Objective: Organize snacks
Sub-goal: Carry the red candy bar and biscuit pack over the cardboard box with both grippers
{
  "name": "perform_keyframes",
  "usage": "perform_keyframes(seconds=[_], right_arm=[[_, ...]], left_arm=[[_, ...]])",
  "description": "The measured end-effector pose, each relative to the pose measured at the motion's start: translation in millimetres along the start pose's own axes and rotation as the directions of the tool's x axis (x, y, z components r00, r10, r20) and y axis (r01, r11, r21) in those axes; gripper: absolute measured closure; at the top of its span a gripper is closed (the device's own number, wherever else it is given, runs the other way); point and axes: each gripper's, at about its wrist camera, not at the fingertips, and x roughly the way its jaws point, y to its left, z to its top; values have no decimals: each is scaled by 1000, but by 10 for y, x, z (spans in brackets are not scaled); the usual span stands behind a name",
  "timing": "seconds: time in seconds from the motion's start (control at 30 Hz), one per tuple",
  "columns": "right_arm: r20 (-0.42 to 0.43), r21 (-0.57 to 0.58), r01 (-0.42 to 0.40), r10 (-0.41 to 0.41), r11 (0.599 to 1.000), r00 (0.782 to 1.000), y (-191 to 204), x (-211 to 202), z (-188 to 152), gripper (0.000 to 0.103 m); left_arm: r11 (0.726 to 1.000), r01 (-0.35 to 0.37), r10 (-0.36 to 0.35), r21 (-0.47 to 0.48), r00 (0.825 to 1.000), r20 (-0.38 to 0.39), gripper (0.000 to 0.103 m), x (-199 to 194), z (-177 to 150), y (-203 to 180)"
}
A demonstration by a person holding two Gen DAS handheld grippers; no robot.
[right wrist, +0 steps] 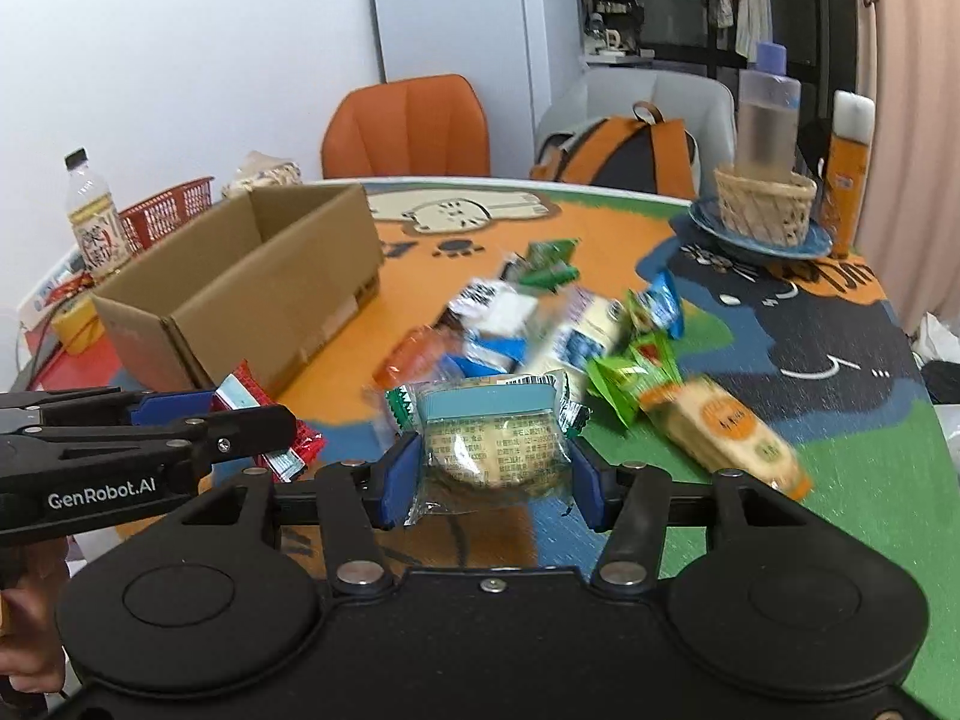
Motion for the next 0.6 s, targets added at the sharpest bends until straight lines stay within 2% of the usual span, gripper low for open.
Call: perform_keyframes(seconds=[0.6], right_arm=[[79, -51, -64, 68, 997, 995, 498, 6, 420, 51]], left_arm=[[997, -53, 61, -61, 988, 142, 64, -428, 334, 325]])
